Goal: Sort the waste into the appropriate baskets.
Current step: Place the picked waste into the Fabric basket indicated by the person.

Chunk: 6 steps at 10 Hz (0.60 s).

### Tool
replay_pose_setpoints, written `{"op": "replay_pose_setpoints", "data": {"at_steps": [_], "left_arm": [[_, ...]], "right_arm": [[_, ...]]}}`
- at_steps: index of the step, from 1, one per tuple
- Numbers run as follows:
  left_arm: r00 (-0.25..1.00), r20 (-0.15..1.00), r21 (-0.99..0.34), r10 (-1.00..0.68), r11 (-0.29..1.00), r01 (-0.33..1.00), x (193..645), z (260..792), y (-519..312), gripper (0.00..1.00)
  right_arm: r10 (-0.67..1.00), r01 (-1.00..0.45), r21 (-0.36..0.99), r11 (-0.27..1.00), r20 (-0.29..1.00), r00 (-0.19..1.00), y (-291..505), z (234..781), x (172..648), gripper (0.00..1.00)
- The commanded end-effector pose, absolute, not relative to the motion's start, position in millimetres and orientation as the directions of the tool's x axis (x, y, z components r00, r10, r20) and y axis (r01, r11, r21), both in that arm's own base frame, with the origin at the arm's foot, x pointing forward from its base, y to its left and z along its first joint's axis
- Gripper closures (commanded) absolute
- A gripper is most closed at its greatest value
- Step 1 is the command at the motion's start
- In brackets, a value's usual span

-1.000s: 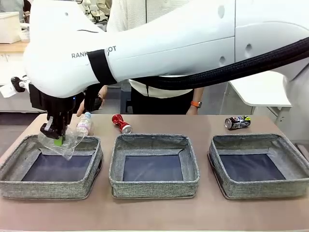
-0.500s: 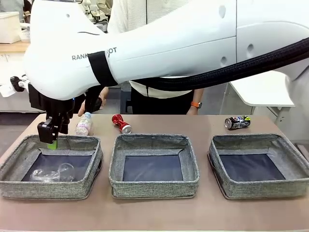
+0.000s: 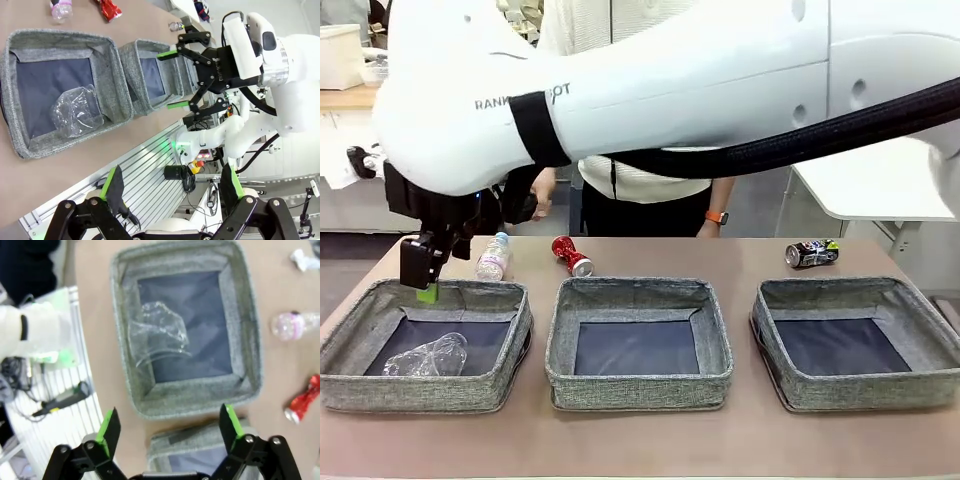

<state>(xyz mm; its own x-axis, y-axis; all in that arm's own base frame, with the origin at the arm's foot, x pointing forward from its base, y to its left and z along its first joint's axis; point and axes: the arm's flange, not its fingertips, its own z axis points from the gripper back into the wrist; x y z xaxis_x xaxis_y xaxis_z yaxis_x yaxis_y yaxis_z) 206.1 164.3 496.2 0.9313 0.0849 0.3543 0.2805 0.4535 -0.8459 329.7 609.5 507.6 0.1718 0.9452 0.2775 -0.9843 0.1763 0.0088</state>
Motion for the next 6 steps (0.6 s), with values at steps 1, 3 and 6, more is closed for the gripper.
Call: {"op": "replay_pose_setpoints", "data": {"at_steps": [1,3,6], "left_arm": [[0.923,0.375,-0.844,0.084,0.442,0.303,206.1,497.8,163.0,0.0],[0.923,0.375,-0.844,0.084,0.442,0.303,206.1,497.8,163.0,0.0],[0.923,0.375,-0.844,0.084,0.442,0.303,206.1,497.8,163.0,0.0]], "right_arm": [[0.912,-0.939,-0.04,0.342,0.256,0.321,549.1,545.9,301.6,0.0],[0.821,-0.863,0.0,0.505,0.309,0.48,457.5,584.1,274.3,0.0],[0.423,-0.596,0.31,0.741,0.473,0.773,327.7,540.5,279.4,0.0]]}}
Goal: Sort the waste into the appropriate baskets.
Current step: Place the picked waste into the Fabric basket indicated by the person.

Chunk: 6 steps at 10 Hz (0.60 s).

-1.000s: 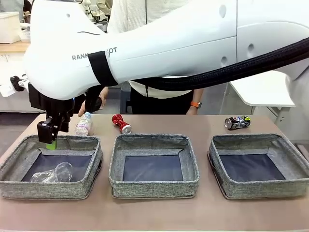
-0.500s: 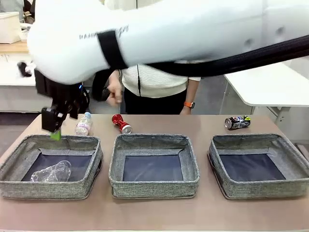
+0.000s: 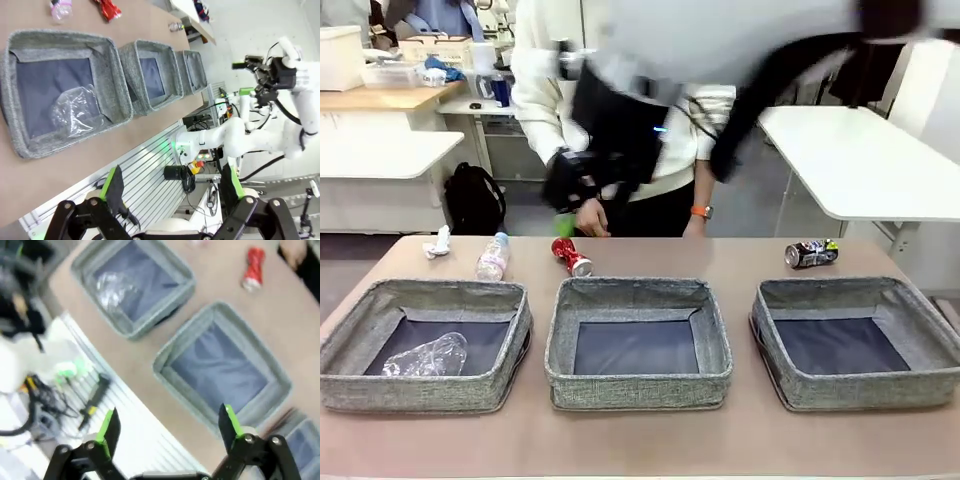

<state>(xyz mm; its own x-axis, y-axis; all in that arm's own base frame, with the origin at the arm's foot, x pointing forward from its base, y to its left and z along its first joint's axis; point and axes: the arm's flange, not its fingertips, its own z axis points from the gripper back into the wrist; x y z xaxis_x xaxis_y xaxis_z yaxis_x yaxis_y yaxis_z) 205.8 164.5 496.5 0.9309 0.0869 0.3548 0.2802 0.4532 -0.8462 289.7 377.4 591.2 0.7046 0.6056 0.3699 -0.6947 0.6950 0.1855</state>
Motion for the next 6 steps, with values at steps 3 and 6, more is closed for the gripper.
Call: {"op": "replay_pose_setpoints", "data": {"at_steps": [3,6], "left_arm": [[0.923,0.375,-0.844,0.084,0.442,0.303,206.1,497.8,163.0,0.0],[0.923,0.375,-0.844,0.084,0.442,0.303,206.1,497.8,163.0,0.0]], "right_arm": [[0.493,-0.575,0.286,0.766,0.313,0.812,336.2,561.5,292.8,0.0],[0.256,-0.379,0.729,0.57,0.28,0.925,273.0,544.1,356.8,0.0]]}}
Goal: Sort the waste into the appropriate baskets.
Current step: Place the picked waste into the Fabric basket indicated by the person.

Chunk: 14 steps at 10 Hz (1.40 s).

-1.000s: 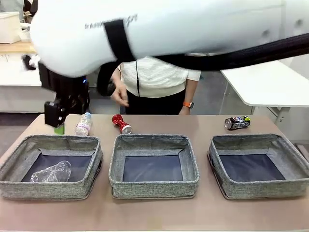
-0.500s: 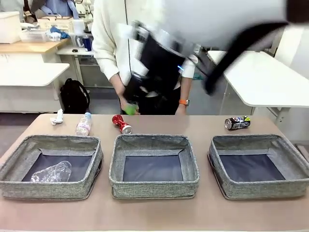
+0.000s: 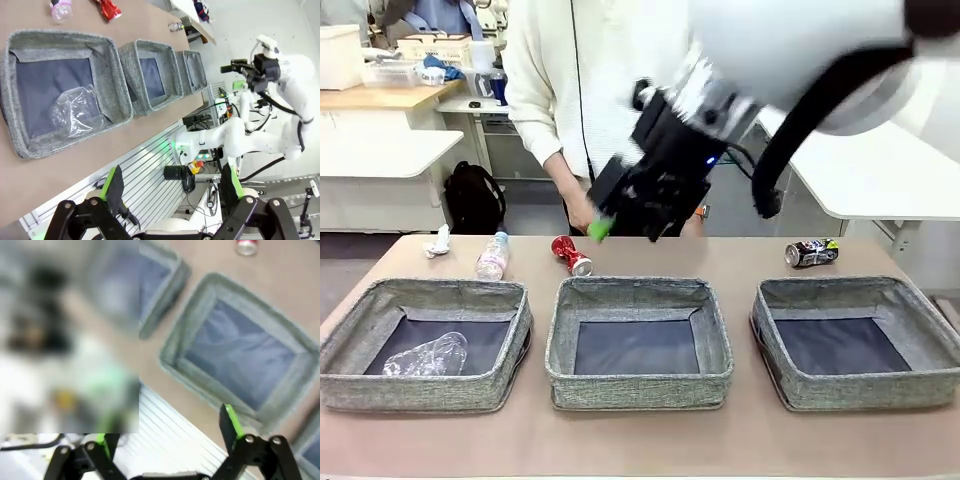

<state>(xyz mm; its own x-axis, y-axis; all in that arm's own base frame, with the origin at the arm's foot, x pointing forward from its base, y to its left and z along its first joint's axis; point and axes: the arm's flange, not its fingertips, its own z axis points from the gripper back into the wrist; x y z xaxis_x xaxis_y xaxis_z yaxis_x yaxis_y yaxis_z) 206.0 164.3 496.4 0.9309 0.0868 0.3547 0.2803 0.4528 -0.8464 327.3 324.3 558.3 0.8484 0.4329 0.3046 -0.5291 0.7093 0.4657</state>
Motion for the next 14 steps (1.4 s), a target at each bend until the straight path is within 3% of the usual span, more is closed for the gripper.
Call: {"op": "replay_pose_setpoints", "data": {"at_steps": [1,3,4,5,6,8,9,13,14], "left_arm": [[0.923,0.375,-0.844,0.084,0.442,0.303,206.1,497.8,163.0,0.0],[0.923,0.375,-0.844,0.084,0.442,0.303,206.1,497.8,163.0,0.0],[0.923,0.375,-0.844,0.084,0.442,0.303,206.1,497.8,163.0,0.0],[0.923,0.375,-0.844,0.084,0.442,0.303,206.1,497.8,163.0,0.0],[0.923,0.375,-0.844,0.084,0.442,0.303,206.1,497.8,163.0,0.0],[0.923,0.375,-0.844,0.084,0.442,0.303,206.1,497.8,163.0,0.0],[0.923,0.375,-0.844,0.084,0.442,0.303,206.1,497.8,163.0,0.0],[0.923,0.375,-0.844,0.084,0.442,0.303,206.1,497.8,163.0,0.0],[0.923,0.375,-0.844,0.084,0.442,0.303,206.1,497.8,163.0,0.0]], "right_arm": [[0.137,-0.315,0.866,0.388,0.284,0.949,236.3,526.9,366.6,0.0],[-0.025,-0.242,0.965,0.106,0.246,0.969,178.9,498.3,367.0,0.0],[-0.046,-0.231,0.966,0.117,0.238,0.97,150.9,485.0,360.8,0.0],[-0.084,-0.255,0.967,0.024,0.256,0.963,115.6,474.3,349.1,0.0],[-0.158,-0.201,0.97,0.138,0.222,0.962,72.3,462.7,332.6,0.0],[-0.252,-0.218,0.964,0.153,0.251,0.934,6.7,460.9,294.0,0.0],[-0.191,-0.233,0.941,0.247,0.283,0.94,-16.0,459.5,278.0,0.0],[0.071,-0.261,0.942,0.213,0.251,0.965,-47.8,455.6,234.3,0.0],[-0.009,-0.219,0.95,0.223,0.226,0.974,-52.5,447.9,227.1,0.0]]}}
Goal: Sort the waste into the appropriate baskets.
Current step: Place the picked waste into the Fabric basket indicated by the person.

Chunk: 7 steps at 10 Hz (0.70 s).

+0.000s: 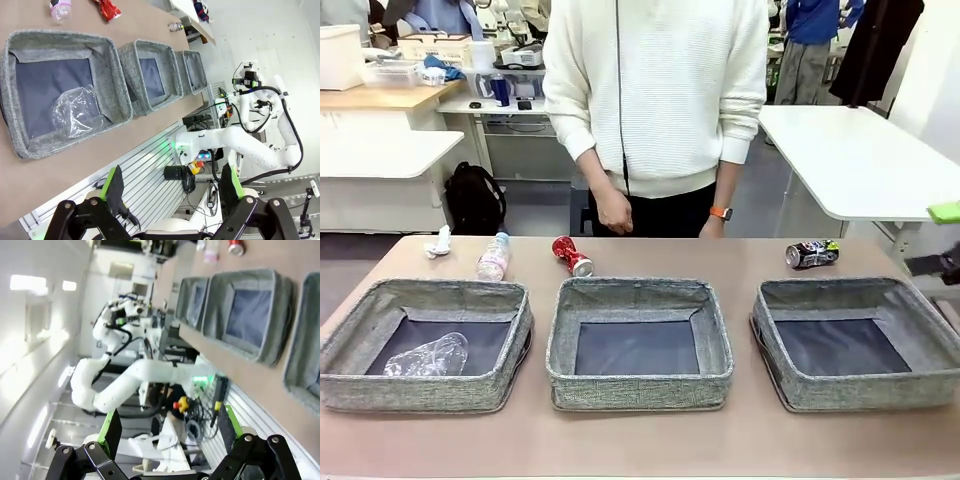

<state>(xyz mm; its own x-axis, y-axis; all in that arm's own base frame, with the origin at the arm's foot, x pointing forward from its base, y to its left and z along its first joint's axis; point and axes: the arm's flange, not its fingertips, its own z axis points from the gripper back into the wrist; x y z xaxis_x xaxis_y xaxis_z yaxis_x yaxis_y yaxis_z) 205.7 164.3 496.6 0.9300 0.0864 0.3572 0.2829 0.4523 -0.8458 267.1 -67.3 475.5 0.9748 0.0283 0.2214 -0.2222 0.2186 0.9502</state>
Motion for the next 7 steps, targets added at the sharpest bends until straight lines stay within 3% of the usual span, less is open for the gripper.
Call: {"op": "replay_pose_setpoints", "data": {"at_steps": [1,7], "left_arm": [[0.923,0.375,-0.844,0.084,0.442,0.303,206.1,497.8,163.0,0.0],[0.923,0.375,-0.844,0.084,0.442,0.303,206.1,497.8,163.0,0.0]], "right_arm": [[0.001,-0.231,0.948,0.221,0.236,0.972,-61.9,476.4,277.4,0.0],[0.001,-0.231,0.948,0.221,0.236,0.972,-61.9,476.4,277.4,0.0]]}}
